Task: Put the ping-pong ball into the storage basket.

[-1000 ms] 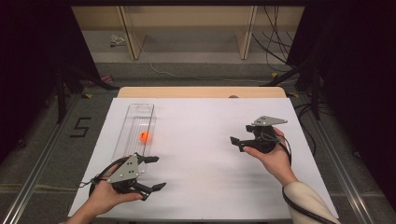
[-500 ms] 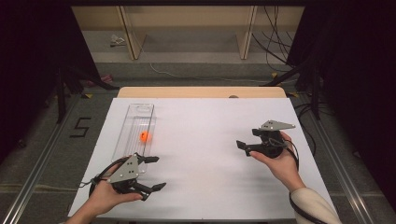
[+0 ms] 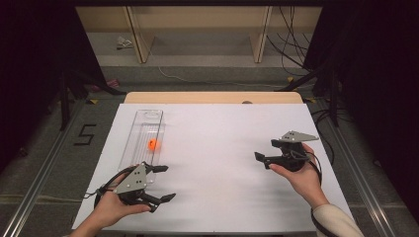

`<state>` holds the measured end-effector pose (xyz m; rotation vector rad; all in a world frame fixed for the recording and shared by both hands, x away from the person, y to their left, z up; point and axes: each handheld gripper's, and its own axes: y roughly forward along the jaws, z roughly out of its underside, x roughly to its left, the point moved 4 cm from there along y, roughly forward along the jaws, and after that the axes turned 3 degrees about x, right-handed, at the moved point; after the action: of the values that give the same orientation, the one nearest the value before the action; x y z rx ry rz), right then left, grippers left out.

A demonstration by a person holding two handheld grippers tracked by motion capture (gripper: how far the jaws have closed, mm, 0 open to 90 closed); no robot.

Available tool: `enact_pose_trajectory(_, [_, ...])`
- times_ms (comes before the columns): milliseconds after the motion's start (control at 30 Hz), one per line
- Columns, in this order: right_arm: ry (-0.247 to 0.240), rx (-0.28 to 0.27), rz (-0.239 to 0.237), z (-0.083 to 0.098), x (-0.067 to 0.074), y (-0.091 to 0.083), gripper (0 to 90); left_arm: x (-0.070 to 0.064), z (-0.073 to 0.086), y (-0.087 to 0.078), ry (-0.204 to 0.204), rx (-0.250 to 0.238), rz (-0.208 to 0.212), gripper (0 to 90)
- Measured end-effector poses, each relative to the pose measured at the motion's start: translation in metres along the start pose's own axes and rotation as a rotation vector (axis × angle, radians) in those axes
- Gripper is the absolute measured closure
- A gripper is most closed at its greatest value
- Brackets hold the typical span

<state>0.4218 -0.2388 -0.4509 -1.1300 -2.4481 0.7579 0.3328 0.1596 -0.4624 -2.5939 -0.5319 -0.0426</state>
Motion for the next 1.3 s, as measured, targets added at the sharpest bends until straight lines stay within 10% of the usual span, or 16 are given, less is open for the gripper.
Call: enact_pose_trajectory(1300, [0.008,-0.035,0.0,0.014,0.0,-0.018,16.4,0.0,-0.001,-0.001,-0.003,-0.013,0.001,16.1])
